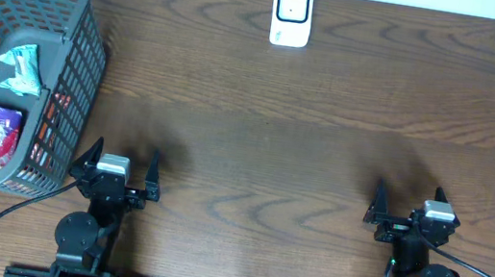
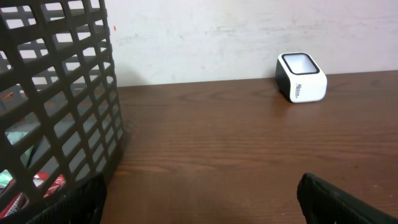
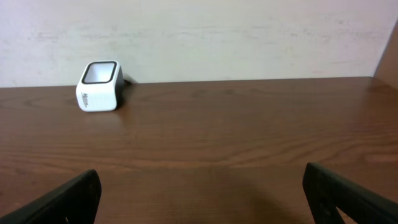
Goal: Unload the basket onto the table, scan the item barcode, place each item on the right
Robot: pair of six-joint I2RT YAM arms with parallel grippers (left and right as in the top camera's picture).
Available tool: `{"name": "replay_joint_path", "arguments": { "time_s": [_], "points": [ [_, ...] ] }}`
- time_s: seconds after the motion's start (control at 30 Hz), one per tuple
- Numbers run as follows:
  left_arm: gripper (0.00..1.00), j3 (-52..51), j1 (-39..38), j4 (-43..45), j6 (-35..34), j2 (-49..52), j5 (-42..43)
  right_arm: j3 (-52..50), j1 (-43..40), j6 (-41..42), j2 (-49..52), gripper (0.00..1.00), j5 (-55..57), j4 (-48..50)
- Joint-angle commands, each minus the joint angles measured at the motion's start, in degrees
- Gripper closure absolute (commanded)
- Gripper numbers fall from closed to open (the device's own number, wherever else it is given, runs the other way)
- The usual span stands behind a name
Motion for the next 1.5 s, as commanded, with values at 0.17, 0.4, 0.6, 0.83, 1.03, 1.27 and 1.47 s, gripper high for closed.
{"name": "replay_joint_path", "arguments": {
  "time_s": [0.17, 0.4, 0.6, 0.83, 1.03, 1.27, 1.47],
  "points": [
    [0.02, -0.48, 0.24, -2.43, 0.74, -0.31, 2.64, -0.07, 0.02, 0.59, -0.04, 0.01, 0.11, -0.22],
    [0.02, -0.48, 0.24, -2.40, 0.76, -0.31, 2.62, -0.07, 0.02, 0.59, -0.04, 0.01, 0.11, -0.22],
    [0.02, -0.46, 0.17, -0.37, -4.24, -0.31, 13.27, -0.07, 0.02, 0.59, -0.04, 0.01, 0.11, -0.22],
    [0.02, 0.74, 0.17, 23.21, -6.91, -0.31, 27.02, -0.07, 0.02, 0.59, -0.04, 0.01, 0.11, -0.22],
    [0.02, 12.72, 0.24, 29.77, -6.29, 4.09, 15.85, -0.07, 0.02, 0.59, -0.04, 0.01, 0.09, -0.22],
    [0.02, 46.86, 0.24, 6.25, -0.72, 28.39, -1.11, -0.07, 0.02, 0.59, -0.04, 0.01, 0.11, -0.22],
    [0.02, 75.93, 0.24, -25.35, 3.41, 51.12, 16.79, -0.07, 0.02, 0.59, -0.04, 0.01, 0.09, -0.22]
  ]
}}
